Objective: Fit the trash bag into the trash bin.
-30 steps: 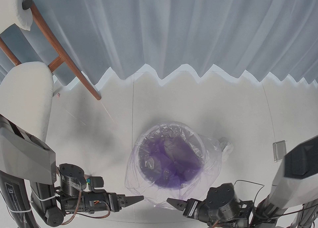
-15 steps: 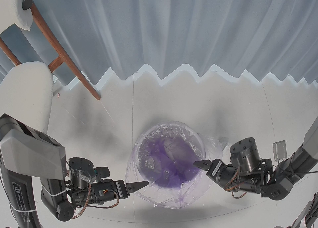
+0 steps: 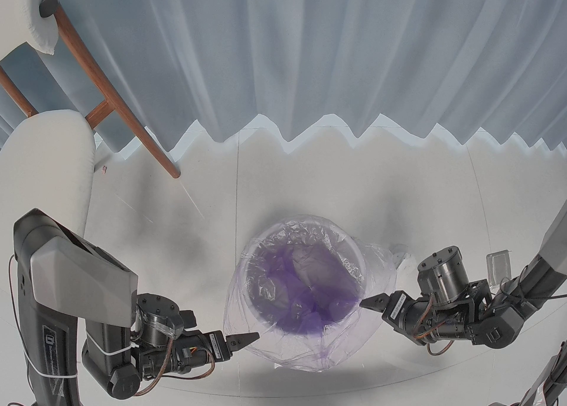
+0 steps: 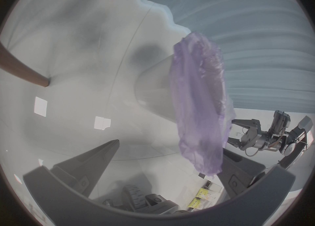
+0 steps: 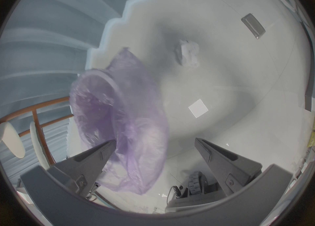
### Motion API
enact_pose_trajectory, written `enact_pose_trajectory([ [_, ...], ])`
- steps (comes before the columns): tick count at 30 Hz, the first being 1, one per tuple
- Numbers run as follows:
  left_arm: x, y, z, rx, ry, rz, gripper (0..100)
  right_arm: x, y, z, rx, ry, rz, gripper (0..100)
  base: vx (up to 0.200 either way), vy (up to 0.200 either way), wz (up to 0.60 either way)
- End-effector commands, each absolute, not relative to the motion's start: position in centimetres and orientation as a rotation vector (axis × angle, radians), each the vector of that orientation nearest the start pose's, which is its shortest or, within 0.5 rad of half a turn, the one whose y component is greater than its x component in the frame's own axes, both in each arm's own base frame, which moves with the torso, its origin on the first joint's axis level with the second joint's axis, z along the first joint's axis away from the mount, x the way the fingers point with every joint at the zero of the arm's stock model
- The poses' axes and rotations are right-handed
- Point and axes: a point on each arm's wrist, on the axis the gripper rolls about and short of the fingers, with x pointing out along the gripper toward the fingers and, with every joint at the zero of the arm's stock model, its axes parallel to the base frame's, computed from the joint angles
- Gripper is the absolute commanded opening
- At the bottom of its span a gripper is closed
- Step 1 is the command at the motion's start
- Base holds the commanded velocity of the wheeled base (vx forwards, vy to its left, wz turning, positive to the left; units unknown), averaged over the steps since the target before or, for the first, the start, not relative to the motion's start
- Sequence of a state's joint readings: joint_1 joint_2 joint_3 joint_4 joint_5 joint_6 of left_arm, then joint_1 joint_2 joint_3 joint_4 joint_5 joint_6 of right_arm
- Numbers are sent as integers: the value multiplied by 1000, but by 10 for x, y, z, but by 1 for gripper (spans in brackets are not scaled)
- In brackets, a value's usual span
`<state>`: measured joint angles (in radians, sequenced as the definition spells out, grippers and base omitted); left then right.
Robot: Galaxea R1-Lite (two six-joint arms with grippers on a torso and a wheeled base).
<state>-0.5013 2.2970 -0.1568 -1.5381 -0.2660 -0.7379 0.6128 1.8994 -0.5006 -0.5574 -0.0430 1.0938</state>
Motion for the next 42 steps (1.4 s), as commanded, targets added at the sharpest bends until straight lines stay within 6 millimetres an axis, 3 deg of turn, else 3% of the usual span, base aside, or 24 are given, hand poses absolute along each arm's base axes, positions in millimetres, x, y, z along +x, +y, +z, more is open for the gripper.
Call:
enact_pose_trajectory([
  [1,211,-122,-38,-574,916,-406,100,218,147,24,699,1074,-20,100,0,0,0],
  [13,209,-118,-63,-429,923,-291,100,239,129,-17,638,1079,-76,100,0,0,0],
  [18,216,-120,-67,-409,903,-286,100,256,125,-27,590,1045,-54,100,0,0,0],
  [22,227,-121,-75,-341,871,-288,100,281,118,-39,502,1012,-37,100,0,0,0],
  [36,263,-124,-75,-344,796,-207,100,338,114,-48,450,899,-4,100,0,0,0],
  [42,260,-123,-75,-340,790,-197,100,335,112,-47,451,911,-13,100,0,0,0],
])
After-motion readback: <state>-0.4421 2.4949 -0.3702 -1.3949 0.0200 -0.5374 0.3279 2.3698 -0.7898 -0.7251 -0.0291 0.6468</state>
